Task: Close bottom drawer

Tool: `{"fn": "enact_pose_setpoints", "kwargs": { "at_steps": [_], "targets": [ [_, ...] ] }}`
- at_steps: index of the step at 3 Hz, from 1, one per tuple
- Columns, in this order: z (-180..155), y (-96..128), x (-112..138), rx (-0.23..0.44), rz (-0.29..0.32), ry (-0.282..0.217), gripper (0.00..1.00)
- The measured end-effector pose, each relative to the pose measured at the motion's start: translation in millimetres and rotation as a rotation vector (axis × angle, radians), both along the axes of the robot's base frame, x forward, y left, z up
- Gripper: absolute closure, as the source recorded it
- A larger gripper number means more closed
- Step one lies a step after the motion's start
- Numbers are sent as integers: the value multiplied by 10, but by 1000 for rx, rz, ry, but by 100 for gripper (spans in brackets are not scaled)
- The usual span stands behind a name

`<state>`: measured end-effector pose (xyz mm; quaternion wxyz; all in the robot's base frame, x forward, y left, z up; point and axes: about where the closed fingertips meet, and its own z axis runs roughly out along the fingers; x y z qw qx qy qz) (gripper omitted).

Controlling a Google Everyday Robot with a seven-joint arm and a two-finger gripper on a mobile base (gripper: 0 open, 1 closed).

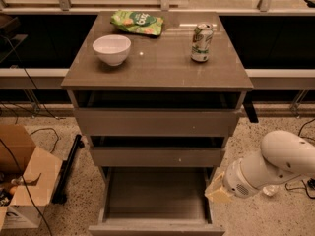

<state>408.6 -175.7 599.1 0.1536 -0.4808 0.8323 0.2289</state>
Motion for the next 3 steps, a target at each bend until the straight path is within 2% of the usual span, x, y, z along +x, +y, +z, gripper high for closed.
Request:
{"fn": "enact_pose_setpoints", "kwargs": {
  "at_steps": [2, 3],
  "targets": [
    [-572, 9, -51, 52, -26, 57, 100],
    [-572, 9, -51, 52, -26, 57, 100]
  ]
}}
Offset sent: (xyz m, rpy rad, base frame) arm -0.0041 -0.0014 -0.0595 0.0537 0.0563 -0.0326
